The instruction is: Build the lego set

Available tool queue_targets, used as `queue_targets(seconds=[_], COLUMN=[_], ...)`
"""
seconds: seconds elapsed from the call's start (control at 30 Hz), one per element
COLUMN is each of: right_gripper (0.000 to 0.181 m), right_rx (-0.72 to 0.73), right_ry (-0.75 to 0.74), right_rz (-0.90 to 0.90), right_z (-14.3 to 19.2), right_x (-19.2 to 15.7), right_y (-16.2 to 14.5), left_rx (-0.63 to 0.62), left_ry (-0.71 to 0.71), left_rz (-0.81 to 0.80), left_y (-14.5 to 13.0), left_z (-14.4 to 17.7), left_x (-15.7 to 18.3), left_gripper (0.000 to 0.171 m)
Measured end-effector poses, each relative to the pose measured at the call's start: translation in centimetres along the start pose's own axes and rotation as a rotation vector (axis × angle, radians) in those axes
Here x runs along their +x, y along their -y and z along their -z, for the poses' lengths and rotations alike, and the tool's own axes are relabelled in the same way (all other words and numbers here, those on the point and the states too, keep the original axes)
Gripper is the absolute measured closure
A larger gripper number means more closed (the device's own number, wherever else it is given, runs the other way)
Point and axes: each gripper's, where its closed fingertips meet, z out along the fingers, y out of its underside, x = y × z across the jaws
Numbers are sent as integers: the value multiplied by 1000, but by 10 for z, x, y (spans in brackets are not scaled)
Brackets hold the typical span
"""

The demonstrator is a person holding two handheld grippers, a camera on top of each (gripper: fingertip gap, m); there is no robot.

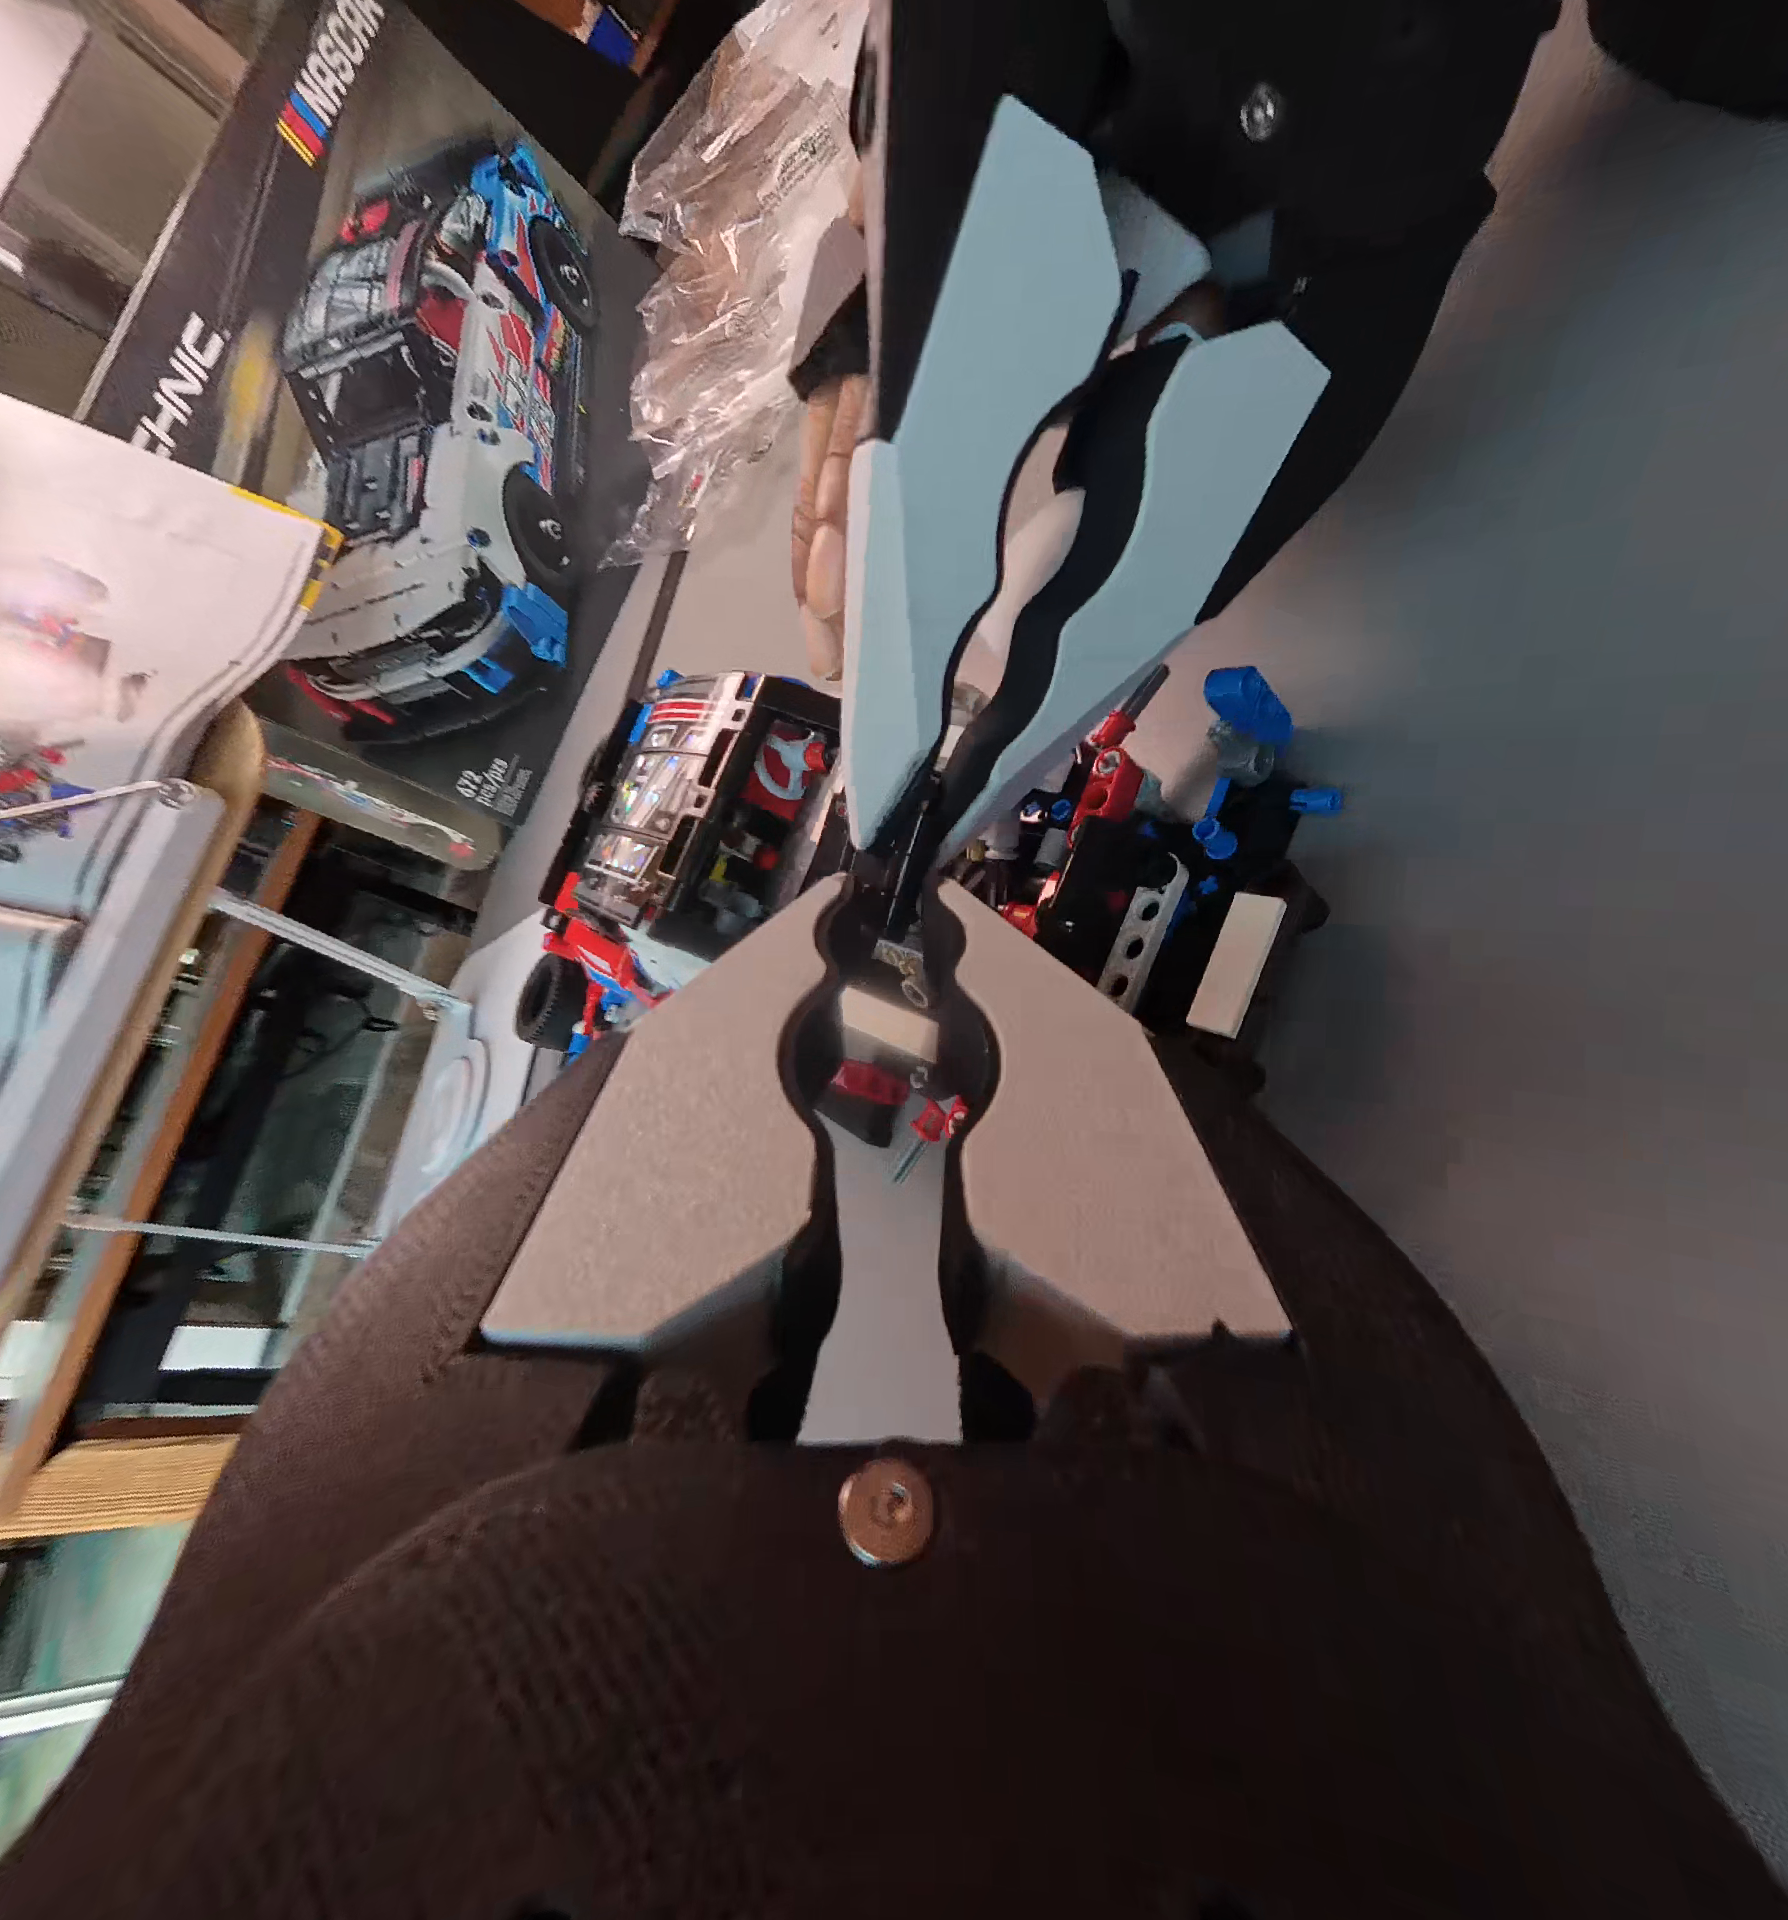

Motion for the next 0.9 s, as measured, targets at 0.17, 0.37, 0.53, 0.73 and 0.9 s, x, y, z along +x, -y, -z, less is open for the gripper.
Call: queue_targets(seconds=[0.17, 0.37, 0.53, 0.73, 0.9], right_gripper=[164, 157, 159, 165, 170], right_rx=[-52, -68, -137, -197, -256], right_ry=[27, 122, 277, 207, 241], right_rz=[-88, -398, -1014, -1018, -1031], right_z=[1, 17, 22, 14, 2], right_x=[-2, -1, -4, 2, -4], right_y=[-13, -11, -4, -13, -17], left_rx=[-55, -111, -150, -185, -196], left_ry=[126, 142, 144, 148, 146], left_rz=[-169, -226, -311, -412, -450], left_y=[1, -5, -10, -14, -14], left_z=[-5, -9, -8, -8, -7], left_x=[0, -1, -4, -8, -9], left_gripper=[164, 164, 164, 165, 165])
